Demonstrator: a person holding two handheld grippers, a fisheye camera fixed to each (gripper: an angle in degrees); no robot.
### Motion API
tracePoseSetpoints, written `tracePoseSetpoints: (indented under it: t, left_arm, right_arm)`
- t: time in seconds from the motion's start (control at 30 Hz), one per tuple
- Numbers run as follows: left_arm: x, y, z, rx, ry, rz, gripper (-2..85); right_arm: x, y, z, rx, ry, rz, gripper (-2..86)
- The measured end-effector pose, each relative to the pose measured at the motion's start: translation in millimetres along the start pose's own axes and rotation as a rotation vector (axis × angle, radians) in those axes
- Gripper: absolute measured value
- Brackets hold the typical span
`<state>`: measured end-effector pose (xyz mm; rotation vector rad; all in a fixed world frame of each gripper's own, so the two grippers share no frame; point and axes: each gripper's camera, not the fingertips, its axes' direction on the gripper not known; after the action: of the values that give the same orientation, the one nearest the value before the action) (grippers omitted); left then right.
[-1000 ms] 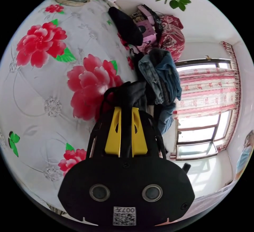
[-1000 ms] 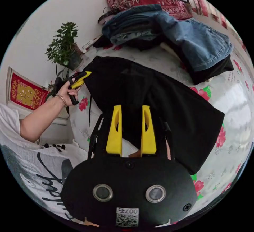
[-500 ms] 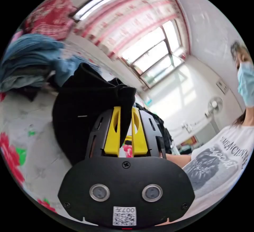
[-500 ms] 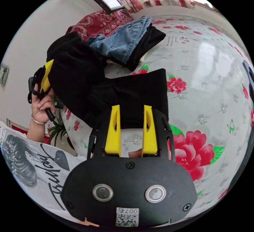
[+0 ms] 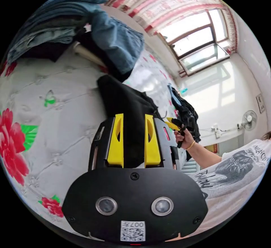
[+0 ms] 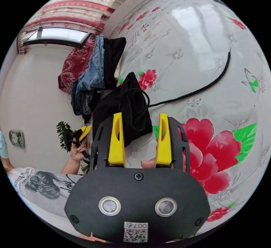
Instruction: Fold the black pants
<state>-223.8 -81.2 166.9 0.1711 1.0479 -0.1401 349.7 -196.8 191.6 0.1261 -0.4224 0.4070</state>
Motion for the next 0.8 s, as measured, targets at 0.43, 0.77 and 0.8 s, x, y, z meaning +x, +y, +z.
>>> tracePoseSetpoints:
  t: [0.43,0.77,0.8]
  left_arm:
    - [-60,-40,92,-0.180,0.265,-0.085,6.8]
    - [45,-69,26,0.289,0.379,0.111,6.2]
    - [50,-86,21,0.345,0.361,0.134,6.4]
  right_arm:
    - [-81,-69,31,-0.312,0.193,-0.255,7.5]
    - [-333,-146,-76,-0.138,0.310,-0.863,6.7]
    - [-368,-163,-81,-0.086,0.320,-0.912,6.9]
